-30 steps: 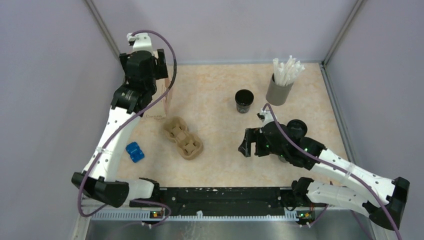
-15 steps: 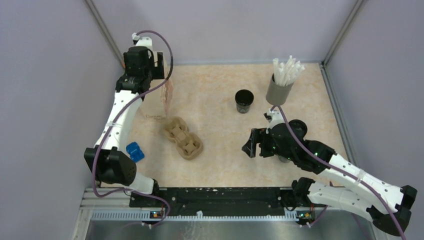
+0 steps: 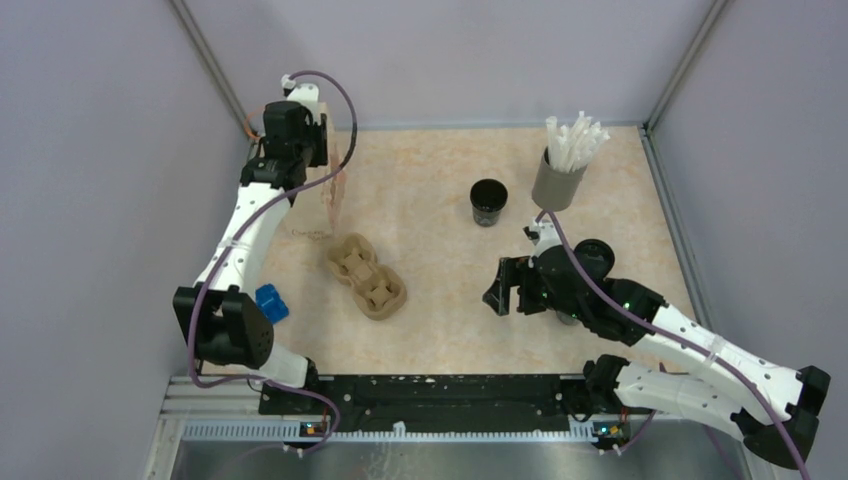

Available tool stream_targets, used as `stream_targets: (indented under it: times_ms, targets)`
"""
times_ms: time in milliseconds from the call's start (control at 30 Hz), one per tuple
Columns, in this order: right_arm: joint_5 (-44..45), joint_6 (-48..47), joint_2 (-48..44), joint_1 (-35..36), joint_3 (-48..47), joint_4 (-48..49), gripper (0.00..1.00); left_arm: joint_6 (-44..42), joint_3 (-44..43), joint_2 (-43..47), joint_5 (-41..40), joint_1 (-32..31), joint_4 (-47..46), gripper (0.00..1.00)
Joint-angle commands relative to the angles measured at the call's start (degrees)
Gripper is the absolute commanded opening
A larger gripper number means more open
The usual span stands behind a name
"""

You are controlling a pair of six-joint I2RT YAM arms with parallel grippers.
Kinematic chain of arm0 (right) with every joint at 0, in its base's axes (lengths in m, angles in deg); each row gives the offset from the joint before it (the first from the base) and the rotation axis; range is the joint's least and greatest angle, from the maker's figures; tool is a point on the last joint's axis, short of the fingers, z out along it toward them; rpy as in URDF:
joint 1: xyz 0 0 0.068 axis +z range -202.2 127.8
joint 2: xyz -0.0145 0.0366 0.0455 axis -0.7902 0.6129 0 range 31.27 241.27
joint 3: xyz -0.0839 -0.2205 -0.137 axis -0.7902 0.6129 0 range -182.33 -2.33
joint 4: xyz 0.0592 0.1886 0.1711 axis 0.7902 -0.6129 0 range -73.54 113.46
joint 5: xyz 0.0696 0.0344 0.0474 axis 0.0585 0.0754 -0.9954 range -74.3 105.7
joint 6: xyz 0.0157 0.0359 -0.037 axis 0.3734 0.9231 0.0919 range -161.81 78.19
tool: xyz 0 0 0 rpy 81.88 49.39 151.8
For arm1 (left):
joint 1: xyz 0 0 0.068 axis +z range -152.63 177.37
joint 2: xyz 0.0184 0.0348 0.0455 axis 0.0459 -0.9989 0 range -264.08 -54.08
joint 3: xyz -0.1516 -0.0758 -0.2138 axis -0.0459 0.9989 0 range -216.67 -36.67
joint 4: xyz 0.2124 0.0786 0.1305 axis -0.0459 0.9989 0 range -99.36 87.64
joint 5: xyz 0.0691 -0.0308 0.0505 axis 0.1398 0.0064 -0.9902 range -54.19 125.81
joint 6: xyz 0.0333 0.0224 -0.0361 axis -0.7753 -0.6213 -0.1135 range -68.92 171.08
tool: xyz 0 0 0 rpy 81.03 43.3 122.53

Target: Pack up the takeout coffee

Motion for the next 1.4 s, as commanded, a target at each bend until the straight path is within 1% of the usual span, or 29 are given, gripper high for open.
stream_targets:
  times_ms: [0,133,233,333,367,400,500,567,733,867,1000,1267,1367]
  targets:
    - [0.7,-0.8,1.3,0.6,-2.9,2.3,0.83,-1.7,0.2,-1.2,3.0,0.0,-5.3,0.41]
    - [0.8,-0.9,1.9,0.6,-3.2,2.1,0.83,-1.5,-0.1,-2.4,4.7,0.0,-5.1,0.29]
    - [1.7,-0.9,2.0,0.6,-3.2,1.8,0.83,-0.5,-0.4,-2.4,7.1,0.0,-5.5,0.16]
    - [2.0,-0.8,2.0,0.6,-3.3,1.5,0.83,1.6,-1.2,-2.2,11.5,0.0,-6.5,0.06]
    - [2.2,-0.8,2.1,0.6,-3.2,1.5,0.83,1.8,-1.6,-2.2,13.1,0.0,-7.1,0.01]
    - [2.3,-0.7,2.0,0.6,-3.3,1.5,0.83,3.5,-2.1,-2.2,14.8,-0.1,-7.6,0.00]
    - [3.4,-0.7,1.8,0.6,-3.5,0.8,0.83,5.0,-3.7,-2.3,19.8,-0.3,-8.6,0.00]
    - [4.2,-0.8,1.5,0.6,-3.6,0.3,0.83,5.2,-5.1,-2.5,20.0,-1.1,-8.6,0.00]
    - [7.2,-0.6,0.1,0.6,-4.1,-0.7,0.83,2.5,-6.3,-2.2,20.1,-3.5,-8.6,0.00]
    - [11.1,0.5,-2.0,0.6,-5.2,-1.4,0.83,-2.2,-5.4,0.6,23.5,-5.3,-9.9,0.00]
    - [12.8,0.9,-5.7,0.6,-6.0,0.0,0.83,-5.1,-4.1,4.2,26.4,-7.3,-10.3,0.00]
    - [17.4,1.4,-13.0,0.6,-6.7,0.9,0.83,-10.3,-4.2,9.3,33.7,-12.2,-5.9,0.00]
    - [18.5,1.8,-14.6,0.6,-7.1,0.3,0.83,-13.0,-3.3,11.4,35.2,-15.4,-4.8,0.00]
